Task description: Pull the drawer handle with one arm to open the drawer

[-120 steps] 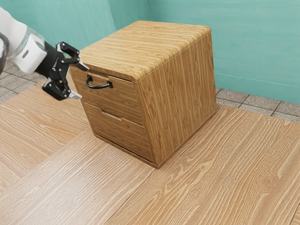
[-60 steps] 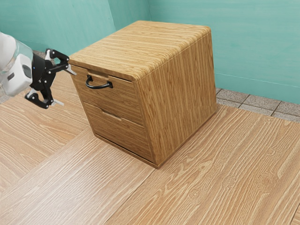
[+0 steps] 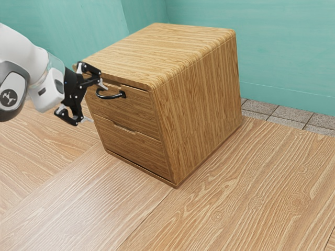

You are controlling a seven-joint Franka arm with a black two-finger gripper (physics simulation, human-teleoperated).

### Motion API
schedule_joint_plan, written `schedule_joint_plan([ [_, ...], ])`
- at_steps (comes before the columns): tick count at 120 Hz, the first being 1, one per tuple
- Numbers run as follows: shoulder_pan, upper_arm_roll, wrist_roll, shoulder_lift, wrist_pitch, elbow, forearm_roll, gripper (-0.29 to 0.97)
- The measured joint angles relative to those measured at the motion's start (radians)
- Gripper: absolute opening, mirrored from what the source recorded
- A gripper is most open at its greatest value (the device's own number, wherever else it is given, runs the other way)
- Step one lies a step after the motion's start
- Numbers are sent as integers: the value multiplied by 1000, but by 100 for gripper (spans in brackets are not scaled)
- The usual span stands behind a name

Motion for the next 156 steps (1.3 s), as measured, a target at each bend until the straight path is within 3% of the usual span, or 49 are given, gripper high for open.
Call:
schedule_joint_plan([
  [57,6,3,11,-5,0,-36,-7,68],
  [101,13,6,13,-135,-28,-129,3,68],
  [147,9,74,14,-259,-57,-180,65,69],
  [156,4,82,14,-283,-61,-185,77,63],
])
